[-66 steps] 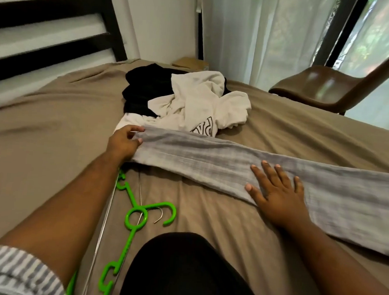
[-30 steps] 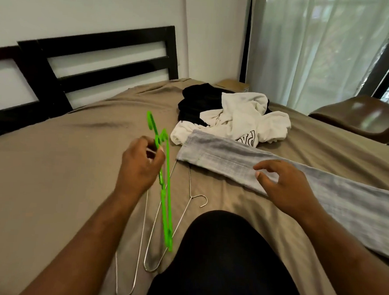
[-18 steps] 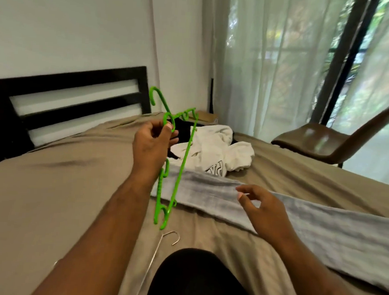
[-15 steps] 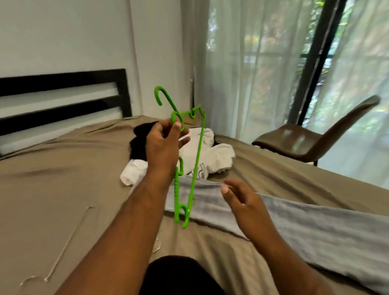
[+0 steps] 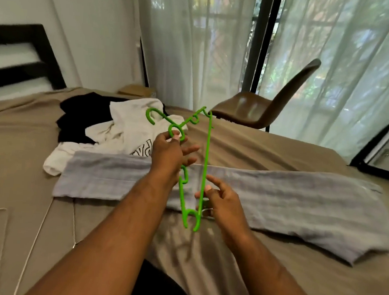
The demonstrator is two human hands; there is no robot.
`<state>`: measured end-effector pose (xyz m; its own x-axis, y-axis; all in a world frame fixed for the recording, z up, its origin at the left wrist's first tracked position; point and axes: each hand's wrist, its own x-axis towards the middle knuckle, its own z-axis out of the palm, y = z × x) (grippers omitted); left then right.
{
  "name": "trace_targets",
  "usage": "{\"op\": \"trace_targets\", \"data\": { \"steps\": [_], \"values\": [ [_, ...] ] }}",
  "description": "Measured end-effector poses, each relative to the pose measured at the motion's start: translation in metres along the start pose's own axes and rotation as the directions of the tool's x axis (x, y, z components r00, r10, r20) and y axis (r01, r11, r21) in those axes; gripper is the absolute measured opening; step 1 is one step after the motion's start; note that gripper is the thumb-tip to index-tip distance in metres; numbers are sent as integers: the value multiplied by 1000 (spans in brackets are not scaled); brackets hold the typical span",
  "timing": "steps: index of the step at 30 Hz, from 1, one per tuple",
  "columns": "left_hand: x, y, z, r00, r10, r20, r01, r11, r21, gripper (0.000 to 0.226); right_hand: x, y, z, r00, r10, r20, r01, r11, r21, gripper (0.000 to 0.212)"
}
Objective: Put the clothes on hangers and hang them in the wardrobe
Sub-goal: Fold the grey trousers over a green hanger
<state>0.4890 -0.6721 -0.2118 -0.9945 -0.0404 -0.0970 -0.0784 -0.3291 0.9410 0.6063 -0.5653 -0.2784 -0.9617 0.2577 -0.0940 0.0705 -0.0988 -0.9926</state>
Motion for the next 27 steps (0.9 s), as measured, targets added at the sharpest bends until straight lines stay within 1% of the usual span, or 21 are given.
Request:
{"op": "trace_targets", "data": {
  "steps": [2, 4, 6, 7, 9, 11, 13, 14, 15, 16, 17, 18, 19, 20, 21, 22, 23, 24, 25, 26, 27],
  "values": [
    [7, 20, -15, 991, 103, -81, -95, 990, 102, 16, 6, 5, 5, 999, -37, 18, 39, 989, -141, 23],
    [13, 44, -42, 955, 252, -154, -216, 952, 215, 10, 14, 9, 14, 990, -125, 62, 138, 936, -323, 18],
    [15, 62, -78, 898, 380, -223, -300, 898, 324, 14, 26, 14, 31, 958, -220, 186, 286, 798, -531, 15],
    [14, 68, -95, 864, 436, -251, -328, 866, 378, 14, 33, 17, 43, 931, -253, 262, 362, 718, -594, 18],
    [12, 73, -126, 795, 532, -291, -364, 802, 474, 12, 48, 25, 78, 857, -297, 420, 513, 560, -650, 36],
    [11, 68, -140, 745, 595, -302, -383, 752, 537, 12, 61, 30, 118, 777, -302, 552, 629, 390, -672, 63],
    [12, 61, -143, 728, 621, -292, -391, 725, 566, 12, 72, 38, 155, 728, -284, 624, 684, 248, -686, 84],
    [12, 57, -142, 729, 620, -289, -390, 724, 570, 13, 77, 43, 171, 723, -270, 636, 688, 191, -700, 88],
    [12, 54, -139, 735, 613, -290, -385, 729, 566, 14, 79, 48, 184, 735, -242, 634, 673, 149, -724, 86],
    [14, 53, -138, 746, 600, -289, -375, 737, 562, 14, 82, 54, 196, 771, -210, 602, 632, 135, -763, 81],
    [15, 51, -136, 757, 586, -289, -362, 744, 561, 15, 82, 59, 203, 802, -193, 565, 591, 129, -796, 70],
    [14, 50, -134, 763, 579, -288, -355, 747, 562, 15, 83, 63, 207, 819, -200, 538, 565, 118, -817, 57],
    [15, 49, -133, 766, 577, -282, -356, 747, 561, 14, 86, 63, 207, 817, -236, 526, 559, 105, -822, 42],
    [14, 48, -131, 767, 579, -275, -365, 747, 556, 13, 90, 63, 206, 811, -263, 522, 563, 107, -820, 31],
    [14, 48, -129, 767, 583, -268, -375, 746, 550, 13, 93, 58, 201, 808, -288, 513, 570, 168, -804, 27],
    [12, 48, -127, 766, 589, -258, -383, 740, 552, 13, 97, 52, 194, 817, -304, 490, 569, 295, -768, 30],
    [10, 49, -124, 764, 598, -242, -393, 729, 561, 13, 98, 40, 186, 843, -307, 441, 537, 450, -714, 37],
    [8, 50, -122, 762, 608, -222, -406, 716, 568, 14, 99, 27, 176, 880, -298, 371, 474, 600, -644, 42],
    [6, 51, -119, 760, 618, -202, -423, 705, 569, 14, 102, 16, 163, 918, -283, 277, 393, 730, -559, 42],
    [4, 54, -114, 758, 626, -183, -442, 699, 562, 14, 104, 5, 150, 951, -257, 170, 307, 834, -459, 39],
    [1, 55, -109, 757, 631, -170, -456, 695, 556, 15, 107, -3, 134, 979, -196, 63, 206, 917, -341, 34]
  ]
}}
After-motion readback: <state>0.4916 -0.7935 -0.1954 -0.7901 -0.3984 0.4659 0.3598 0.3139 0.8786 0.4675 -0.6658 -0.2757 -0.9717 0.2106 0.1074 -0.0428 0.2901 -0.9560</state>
